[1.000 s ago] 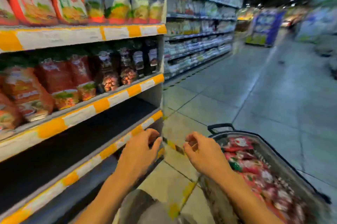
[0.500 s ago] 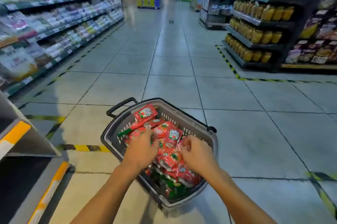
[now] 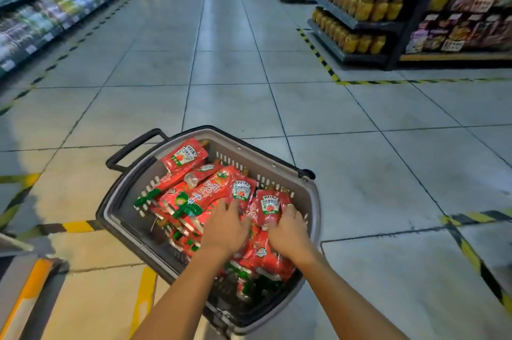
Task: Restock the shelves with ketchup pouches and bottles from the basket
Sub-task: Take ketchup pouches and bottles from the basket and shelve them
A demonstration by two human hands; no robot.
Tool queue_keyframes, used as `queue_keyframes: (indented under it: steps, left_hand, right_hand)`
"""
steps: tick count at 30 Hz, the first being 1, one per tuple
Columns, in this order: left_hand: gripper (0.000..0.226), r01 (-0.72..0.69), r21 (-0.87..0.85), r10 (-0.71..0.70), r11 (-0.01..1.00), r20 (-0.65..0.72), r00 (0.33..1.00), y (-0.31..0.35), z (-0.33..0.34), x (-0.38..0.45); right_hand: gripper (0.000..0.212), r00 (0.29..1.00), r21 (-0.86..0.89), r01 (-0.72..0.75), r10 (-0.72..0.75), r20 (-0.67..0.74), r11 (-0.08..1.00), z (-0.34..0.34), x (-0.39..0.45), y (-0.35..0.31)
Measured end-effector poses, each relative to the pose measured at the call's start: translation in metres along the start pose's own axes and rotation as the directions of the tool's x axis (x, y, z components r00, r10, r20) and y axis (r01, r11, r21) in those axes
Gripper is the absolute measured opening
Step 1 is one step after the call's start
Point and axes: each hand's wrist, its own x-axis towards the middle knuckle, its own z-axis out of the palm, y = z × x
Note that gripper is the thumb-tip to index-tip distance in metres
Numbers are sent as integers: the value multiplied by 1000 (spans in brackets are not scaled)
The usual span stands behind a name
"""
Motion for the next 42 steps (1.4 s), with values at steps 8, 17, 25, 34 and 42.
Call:
queue_keyframes:
  steps: [8,17,25,34,42]
  left_hand:
    - [49,56,149,-53,987,-25,998,-3,19,36]
    - [65,230,-423,-264,876,-21,964,-2,4,48]
    - [55,380,-521,-359,765,145,922,-1,-12,28]
    - [35,344,-777,-421,527,113,900,-17,-47,-28]
    - [28,143,-964,-503,225,11,864,-55,-139,-130]
  right_hand:
    - [52,994,-128,-84,75,-77,988,13,23,11]
    - [51,986,-29,-99,95,-134,995,13,36,17]
    - [73,987,12,-160,160,-9,987,8,43,16]
    - [59,993,231,-24,50,-106,973,5,11,6]
    - [34,954,665,166,-289,78,729,14,-83,-75]
